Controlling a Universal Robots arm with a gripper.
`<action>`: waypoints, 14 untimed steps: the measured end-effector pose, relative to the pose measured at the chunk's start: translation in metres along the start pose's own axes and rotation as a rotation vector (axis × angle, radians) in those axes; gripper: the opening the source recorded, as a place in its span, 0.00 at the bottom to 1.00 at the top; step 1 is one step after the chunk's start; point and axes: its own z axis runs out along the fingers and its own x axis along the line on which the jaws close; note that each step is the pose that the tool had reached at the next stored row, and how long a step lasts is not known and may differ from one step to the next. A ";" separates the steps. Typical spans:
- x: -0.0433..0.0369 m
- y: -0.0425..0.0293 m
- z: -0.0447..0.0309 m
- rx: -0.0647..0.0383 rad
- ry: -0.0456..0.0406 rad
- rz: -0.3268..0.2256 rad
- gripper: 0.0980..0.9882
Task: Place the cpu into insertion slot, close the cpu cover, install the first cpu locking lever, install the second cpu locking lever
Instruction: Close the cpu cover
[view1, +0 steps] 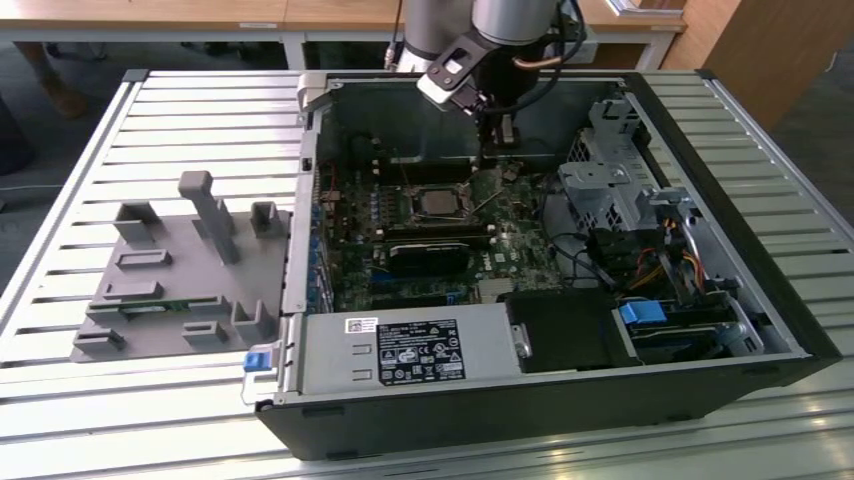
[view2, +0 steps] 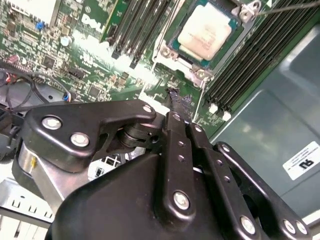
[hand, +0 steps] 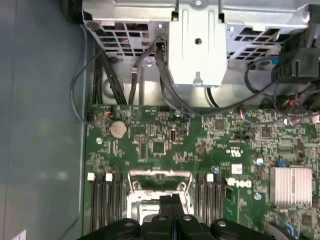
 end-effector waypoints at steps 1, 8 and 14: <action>0.0010 0.0017 0.0007 0.000 0.0000 0.000 0.01; 0.0054 0.0142 0.0041 0.000 0.0001 0.000 0.01; 0.0066 0.0194 0.0084 0.000 -0.0001 0.002 0.01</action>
